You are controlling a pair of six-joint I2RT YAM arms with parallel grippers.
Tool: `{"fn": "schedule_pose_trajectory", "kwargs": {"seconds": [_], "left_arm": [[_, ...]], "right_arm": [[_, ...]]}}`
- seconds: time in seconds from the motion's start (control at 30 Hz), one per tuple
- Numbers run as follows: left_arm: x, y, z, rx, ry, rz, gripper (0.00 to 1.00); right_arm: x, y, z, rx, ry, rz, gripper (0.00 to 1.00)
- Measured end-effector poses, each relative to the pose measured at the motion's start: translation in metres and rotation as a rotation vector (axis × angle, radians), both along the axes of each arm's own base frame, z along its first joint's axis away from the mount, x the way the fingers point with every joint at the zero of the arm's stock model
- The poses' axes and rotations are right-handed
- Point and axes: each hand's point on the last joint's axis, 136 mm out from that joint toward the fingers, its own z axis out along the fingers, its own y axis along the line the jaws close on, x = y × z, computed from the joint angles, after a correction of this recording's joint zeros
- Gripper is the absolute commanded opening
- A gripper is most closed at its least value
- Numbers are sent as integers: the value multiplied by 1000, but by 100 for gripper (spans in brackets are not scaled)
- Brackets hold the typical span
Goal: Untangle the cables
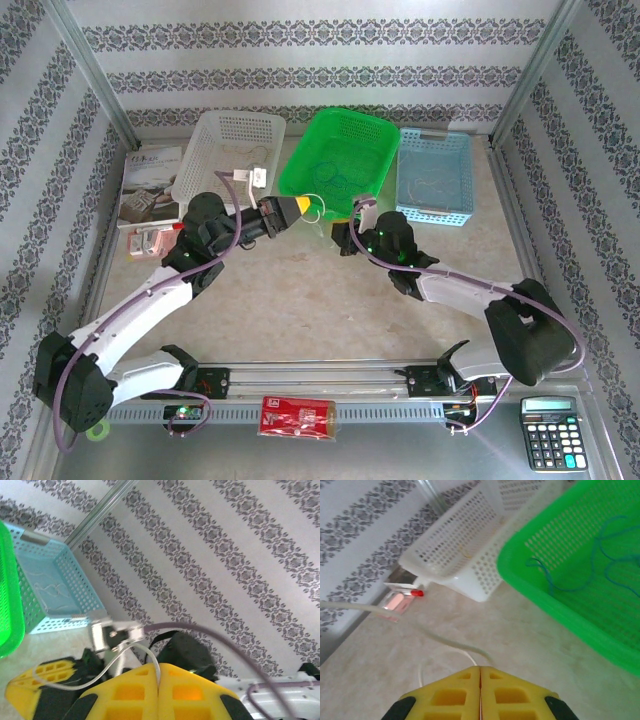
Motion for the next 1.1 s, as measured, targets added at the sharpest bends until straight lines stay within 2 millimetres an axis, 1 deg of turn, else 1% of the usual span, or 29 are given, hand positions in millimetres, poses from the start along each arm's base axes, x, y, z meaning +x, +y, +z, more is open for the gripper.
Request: {"fn": "schedule_pose_trajectory", "kwargs": {"seconds": [0.1, 0.17, 0.27, 0.4, 0.5, 0.6, 0.67, 0.77, 0.9, 1.0, 1.1], "left_arm": [[-2, 3, 14, -27, -25, 9, 0], [-3, 5, 21, -42, -39, 16, 0], [-4, 6, 26, -52, -48, 20, 0], [-4, 7, 26, -54, -48, 23, 0], [-4, 7, 26, -53, -48, 23, 0], [-4, 7, 26, -53, -48, 23, 0], [-4, 7, 26, -53, -48, 23, 0], [-4, 7, 26, -53, -48, 23, 0], [-3, 6, 24, -49, -44, 23, 0], [-1, 5, 21, -41, -44, 23, 0], [1, 4, 17, -30, -43, 23, 0]], "right_arm": [[3, -8, -16, 1, 28, -34, 6], [4, -11, -22, 5, 43, -50, 6], [5, -14, -27, 10, 51, -63, 6], [4, -15, -31, 25, 55, -69, 7], [3, -17, -33, 32, 63, -73, 13], [2, -22, -30, 33, 62, -82, 22], [0, -27, -20, 39, 47, -87, 27], [-3, -35, 5, 62, 0, -98, 33], [-14, -45, 39, 83, -68, -100, 42], [-22, -48, 58, 95, -104, -86, 44], [-30, -47, 80, 118, -134, -57, 45]]}}
